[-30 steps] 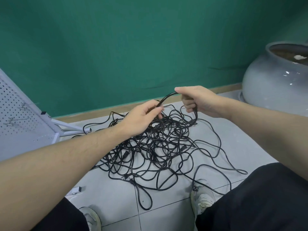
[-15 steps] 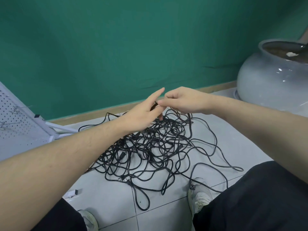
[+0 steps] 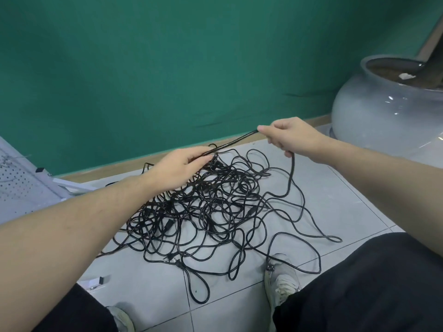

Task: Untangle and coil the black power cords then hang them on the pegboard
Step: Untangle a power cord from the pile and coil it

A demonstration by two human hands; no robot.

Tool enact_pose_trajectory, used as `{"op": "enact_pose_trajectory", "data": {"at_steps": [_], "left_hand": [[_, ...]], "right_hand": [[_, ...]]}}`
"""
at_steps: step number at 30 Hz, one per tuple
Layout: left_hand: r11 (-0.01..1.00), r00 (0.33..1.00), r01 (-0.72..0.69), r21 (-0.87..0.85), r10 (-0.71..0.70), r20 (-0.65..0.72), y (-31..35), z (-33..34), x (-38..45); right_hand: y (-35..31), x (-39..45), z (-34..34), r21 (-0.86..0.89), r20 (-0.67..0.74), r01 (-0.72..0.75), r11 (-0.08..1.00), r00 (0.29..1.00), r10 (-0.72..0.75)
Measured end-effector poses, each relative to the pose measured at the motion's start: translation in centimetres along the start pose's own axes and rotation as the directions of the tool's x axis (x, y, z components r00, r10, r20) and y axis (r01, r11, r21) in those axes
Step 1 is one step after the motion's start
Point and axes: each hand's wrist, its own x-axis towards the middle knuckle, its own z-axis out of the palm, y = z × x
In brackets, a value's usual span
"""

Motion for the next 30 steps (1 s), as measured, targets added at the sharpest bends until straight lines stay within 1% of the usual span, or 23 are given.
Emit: {"op": "enact_pose_trajectory", "data": {"at_steps": [1, 3, 4, 5, 6, 8, 9, 11, 13, 15, 16, 17, 19, 21, 23, 24, 26, 27, 29, 30], "left_hand": [[0.999, 0.999, -0.037, -0.016, 0.036, -0.024, 0.8, -0.1, 0.2], [0.995, 0.995, -0.085, -0.052, 0.082, -0.058, 2.4, 0.0, 0.7], [0.993, 0.995, -0.083, -0.086, 0.077, -0.066, 3.2, 0.2, 0.9], [0.990, 0.996, -0.061, -0.125, 0.053, -0.070, 4.0, 0.3, 1.1], [0.986, 0.997, -0.027, -0.164, 0.015, -0.072, 4.8, 0.6, 1.1], [0.982, 0.996, 0.027, -0.184, -0.043, -0.084, 5.6, 1.0, 1.2], [0.981, 0.995, 0.037, -0.191, -0.054, -0.087, 5.8, 1.1, 1.2], [0.972, 0.994, 0.063, -0.227, -0.083, -0.078, 5.9, 1.2, 1.5], [0.946, 0.995, 0.084, -0.312, -0.097, -0.028, 5.7, 1.3, 1.5], [0.906, 0.998, 0.054, -0.420, -0.062, -0.004, 5.2, 1.7, 1.2], [0.908, 0.999, 0.037, -0.417, -0.039, 0.004, 4.8, 1.9, 1.0], [0.926, 0.999, 0.032, -0.375, -0.024, 0.025, 4.4, 2.1, 0.8], [0.971, 0.994, 0.047, -0.233, -0.023, 0.105, 3.1, 2.3, 0.4], [0.992, 0.985, 0.059, -0.110, -0.040, 0.168, 1.5, 2.2, 0.0], [0.998, 0.986, 0.060, -0.011, -0.058, 0.153, 0.3, 1.9, -0.3], [0.997, 0.989, 0.078, 0.023, -0.080, 0.121, -0.1, 1.8, -0.3], [0.992, 0.992, 0.116, 0.046, -0.119, 0.047, -0.6, 1.8, -0.1], [0.993, 0.993, 0.115, 0.037, -0.116, 0.013, -0.6, 1.8, 0.1], [0.996, 0.995, 0.091, -0.017, -0.091, -0.043, -0.3, 1.8, 0.5], [0.996, 0.995, 0.082, -0.047, -0.084, -0.062, -0.2, 1.8, 0.7]], "right_hand": [[0.5, 0.1, 0.0, -0.081, 0.000, -0.007, 0.997, 1.000, 0.007], [0.8, 0.1, 0.2, -0.255, 0.046, 0.011, 0.967, 0.999, 0.001], [0.8, 0.0, 0.4, -0.320, 0.090, 0.042, 0.947, 0.996, -0.014], [0.5, -0.2, 0.6, -0.339, 0.146, 0.078, 0.937, 0.989, -0.029], [0.0, -0.4, 1.0, -0.323, 0.199, 0.113, 0.940, 0.979, -0.049], [-1.2, -0.8, 1.9, -0.251, 0.306, 0.184, 0.950, 0.947, -0.103], [-2.0, -1.1, 2.4, -0.222, 0.341, 0.206, 0.953, 0.932, -0.122], [-3.7, -1.6, 3.2, -0.160, 0.367, 0.260, 0.952, 0.911, -0.187], [-4.9, -2.0, 3.5, -0.082, 0.358, 0.284, 0.955, 0.903, -0.238], [-5.4, -2.1, 3.3, 0.012, 0.350, 0.294, 0.956, 0.894, -0.279], [-5.5, -2.1, 3.2, 0.065, 0.329, 0.296, 0.953, 0.895, -0.301], [-5.5, -2.2, 2.9, 0.109, 0.291, 0.293, 0.950, 0.904, -0.312], [-5.3, -2.1, 2.1, 0.187, 0.223, 0.284, 0.940, 0.920, -0.322], [-4.9, -2.2, 1.1, 0.248, 0.188, 0.267, 0.931, 0.930, -0.317], [-4.0, -2.0, 0.3, 0.294, 0.152, 0.246, 0.924, 0.942, -0.299], [-3.4, -1.9, -0.1, 0.298, 0.124, 0.232, 0.926, 0.952, -0.279], [-1.9, -1.5, -0.7, 0.252, 0.045, 0.211, 0.944, 0.972, -0.230], [-1.0, -1.2, -0.9, 0.196, 0.012, 0.210, 0.958, 0.976, -0.217], [0.7, -0.7, -1.2, 0.001, -0.012, 0.186, 0.983, 0.982, -0.186], [1.3, -0.5, -1.2, -0.099, 0.011, 0.158, 0.983, 0.987, -0.157]]}}
